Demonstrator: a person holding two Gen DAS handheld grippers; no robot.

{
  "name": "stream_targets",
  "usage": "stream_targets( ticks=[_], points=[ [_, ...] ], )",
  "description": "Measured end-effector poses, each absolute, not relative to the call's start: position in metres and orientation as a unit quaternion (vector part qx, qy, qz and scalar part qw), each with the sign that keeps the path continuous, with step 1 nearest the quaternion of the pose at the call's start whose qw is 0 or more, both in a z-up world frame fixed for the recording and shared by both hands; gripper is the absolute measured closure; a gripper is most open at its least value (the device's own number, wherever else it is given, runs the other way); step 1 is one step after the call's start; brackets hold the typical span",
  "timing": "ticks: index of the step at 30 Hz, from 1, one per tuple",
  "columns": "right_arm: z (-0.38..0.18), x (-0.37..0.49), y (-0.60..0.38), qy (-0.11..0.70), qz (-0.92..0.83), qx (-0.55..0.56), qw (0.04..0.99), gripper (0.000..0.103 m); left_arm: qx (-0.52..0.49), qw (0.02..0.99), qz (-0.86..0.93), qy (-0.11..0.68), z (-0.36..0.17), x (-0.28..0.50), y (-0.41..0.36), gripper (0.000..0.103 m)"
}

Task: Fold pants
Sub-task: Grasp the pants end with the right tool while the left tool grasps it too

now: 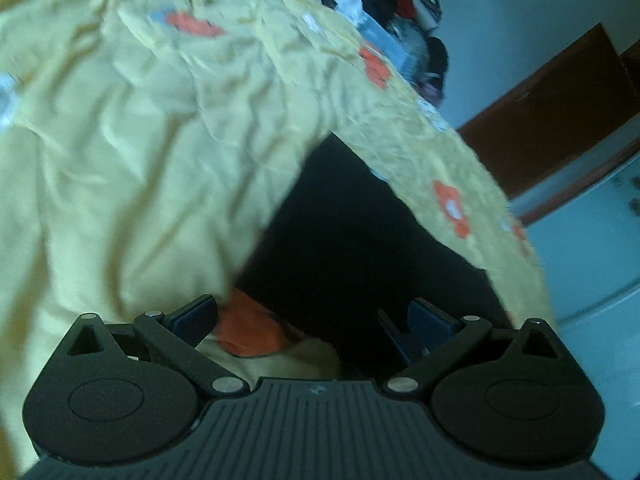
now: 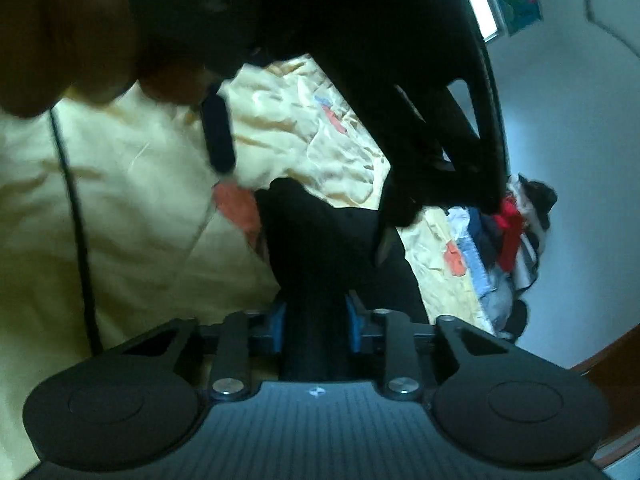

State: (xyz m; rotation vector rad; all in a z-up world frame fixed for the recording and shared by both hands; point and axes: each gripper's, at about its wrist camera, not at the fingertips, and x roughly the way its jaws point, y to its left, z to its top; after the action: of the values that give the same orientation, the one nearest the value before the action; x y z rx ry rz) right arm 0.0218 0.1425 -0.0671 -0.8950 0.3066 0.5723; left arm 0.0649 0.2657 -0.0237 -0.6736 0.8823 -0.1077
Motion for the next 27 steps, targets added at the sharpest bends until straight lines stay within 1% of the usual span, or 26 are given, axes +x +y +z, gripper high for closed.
stream_targets(
  ticks=[4,7,10,12,13,15,17,19,21,22,27],
  points=[
    [-0.031,0.047,0.105,0.187,0.296,-0.264,0.899,0.082,-0.357,0.837,-0.071,0.409,-0.030,0.078,0.263,0.001],
    [-0.014,0.061,0.075,0.212,0.311,-0.163,0.912,0.082,-0.418,0.813,-0.091,0.395,-0.041,0.094,0.261,0.001],
    [-0.006,0.068,0.052,0.248,0.354,-0.097,0.897,0.081,-0.462,0.795,-0.108,0.378,-0.051,0.112,0.256,0.001],
    [0.002,0.069,0.033,0.258,0.398,-0.053,0.879,0.081,-0.469,0.795,-0.101,0.372,-0.051,0.119,0.255,0.003],
    [0.005,0.071,0.022,0.257,0.416,-0.028,0.872,0.081,-0.473,0.794,-0.099,0.369,-0.051,0.121,0.255,0.006],
    [0.007,0.081,-0.001,0.245,0.439,0.043,0.863,0.081,-0.475,0.795,-0.094,0.366,-0.051,0.123,0.257,0.023],
    [-0.002,0.101,-0.012,0.266,0.398,0.087,0.874,0.081,-0.469,0.794,-0.080,0.379,-0.055,0.127,0.257,0.065],
    [-0.016,0.123,-0.003,0.305,0.332,0.054,0.891,0.081,-0.450,0.802,-0.066,0.387,-0.058,0.128,0.257,0.080],
    [-0.030,0.137,0.013,0.336,0.294,0.004,0.895,0.081,-0.420,0.824,-0.062,0.374,-0.051,0.121,0.252,0.082],
    [-0.031,0.139,0.015,0.333,0.295,0.003,0.896,0.081,-0.399,0.839,-0.057,0.367,-0.044,0.117,0.246,0.083],
    [-0.008,0.126,0.000,0.281,0.332,0.082,0.897,0.081,-0.260,0.919,-0.048,0.291,0.012,0.080,0.196,0.083]
  ],
)
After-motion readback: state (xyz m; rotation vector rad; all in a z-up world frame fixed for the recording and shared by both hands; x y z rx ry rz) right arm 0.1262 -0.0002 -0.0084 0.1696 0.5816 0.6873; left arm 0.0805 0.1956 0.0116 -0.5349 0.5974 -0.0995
